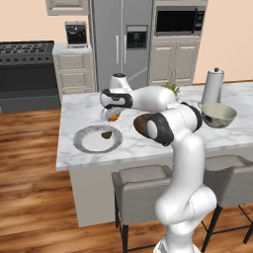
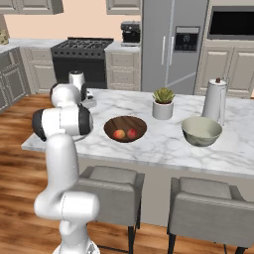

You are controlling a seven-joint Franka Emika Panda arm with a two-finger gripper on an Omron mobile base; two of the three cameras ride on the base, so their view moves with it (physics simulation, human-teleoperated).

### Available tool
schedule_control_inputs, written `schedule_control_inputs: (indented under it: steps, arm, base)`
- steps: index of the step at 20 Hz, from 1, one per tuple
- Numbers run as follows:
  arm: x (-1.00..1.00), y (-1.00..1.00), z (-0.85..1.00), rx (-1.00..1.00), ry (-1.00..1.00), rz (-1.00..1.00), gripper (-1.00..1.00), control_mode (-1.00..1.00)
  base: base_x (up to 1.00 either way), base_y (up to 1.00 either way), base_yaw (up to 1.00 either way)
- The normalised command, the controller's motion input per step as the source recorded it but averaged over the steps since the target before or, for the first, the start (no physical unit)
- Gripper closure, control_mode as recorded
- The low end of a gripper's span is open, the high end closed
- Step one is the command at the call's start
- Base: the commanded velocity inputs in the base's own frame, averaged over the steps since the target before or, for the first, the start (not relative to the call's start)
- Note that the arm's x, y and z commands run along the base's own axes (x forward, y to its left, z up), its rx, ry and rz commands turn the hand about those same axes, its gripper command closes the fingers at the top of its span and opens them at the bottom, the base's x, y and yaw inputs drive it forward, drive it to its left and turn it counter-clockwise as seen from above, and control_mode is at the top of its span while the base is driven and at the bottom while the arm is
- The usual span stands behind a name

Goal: Take the fruits from the plate on the dining counter and place two fruits in each bowl.

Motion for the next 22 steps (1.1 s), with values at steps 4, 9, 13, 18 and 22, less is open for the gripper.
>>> schedule_control_inputs:
  steps: [4,9,13,18,22]
  arm:
    - [-0.21,-0.86,0.28,-0.02,-0.01,-0.40,1.00,-1.00]
    - [-0.08,-0.89,0.28,-0.01,0.00,-0.54,1.00,-1.00]
    - [-0.09,-0.87,0.33,0.00,0.00,-0.60,1.00,-1.00]
    - [-0.21,-0.87,0.25,0.00,0.00,-0.60,1.00,-1.00]
    - [-0.17,-0.92,0.13,0.00,0.00,-0.59,1.00,-1.00]
  base:
    - [0.00,0.00,0.00]
    - [0.00,0.00,0.00]
    - [0.00,0.00,0.00]
    - [0.00,0.00,0.00]
    - [0.00,0.00,0.00]
